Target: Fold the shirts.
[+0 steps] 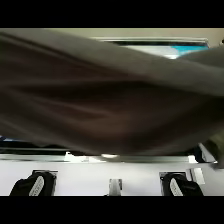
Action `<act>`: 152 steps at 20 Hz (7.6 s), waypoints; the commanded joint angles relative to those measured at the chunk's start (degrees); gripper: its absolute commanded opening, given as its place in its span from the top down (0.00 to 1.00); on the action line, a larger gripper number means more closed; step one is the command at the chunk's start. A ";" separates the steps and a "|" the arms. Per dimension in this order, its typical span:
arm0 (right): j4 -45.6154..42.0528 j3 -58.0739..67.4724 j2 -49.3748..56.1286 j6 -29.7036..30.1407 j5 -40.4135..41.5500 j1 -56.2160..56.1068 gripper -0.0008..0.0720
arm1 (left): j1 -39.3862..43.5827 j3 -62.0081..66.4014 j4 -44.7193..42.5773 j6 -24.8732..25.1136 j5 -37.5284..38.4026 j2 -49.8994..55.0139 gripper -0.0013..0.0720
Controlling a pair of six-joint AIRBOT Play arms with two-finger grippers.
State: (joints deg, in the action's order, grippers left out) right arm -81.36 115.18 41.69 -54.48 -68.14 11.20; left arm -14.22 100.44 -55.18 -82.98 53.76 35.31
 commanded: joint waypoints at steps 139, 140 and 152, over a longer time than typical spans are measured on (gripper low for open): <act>32.94 -32.57 64.65 -1.38 0.55 3.58 0.04 | -5.33 -17.57 4.85 -0.20 16.90 43.85 0.25; 32.24 -32.57 64.87 -2.49 1.75 2.60 0.04 | -4.90 -17.57 4.87 -0.22 17.64 43.74 0.25; 28.79 -32.50 59.67 -1.16 3.52 -2.43 0.95 | 7.28 -18.69 4.87 1.07 18.67 44.04 0.76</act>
State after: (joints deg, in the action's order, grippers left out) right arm -53.23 82.61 104.49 -59.13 -64.03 9.08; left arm -10.52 82.48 -50.30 -82.98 72.86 79.18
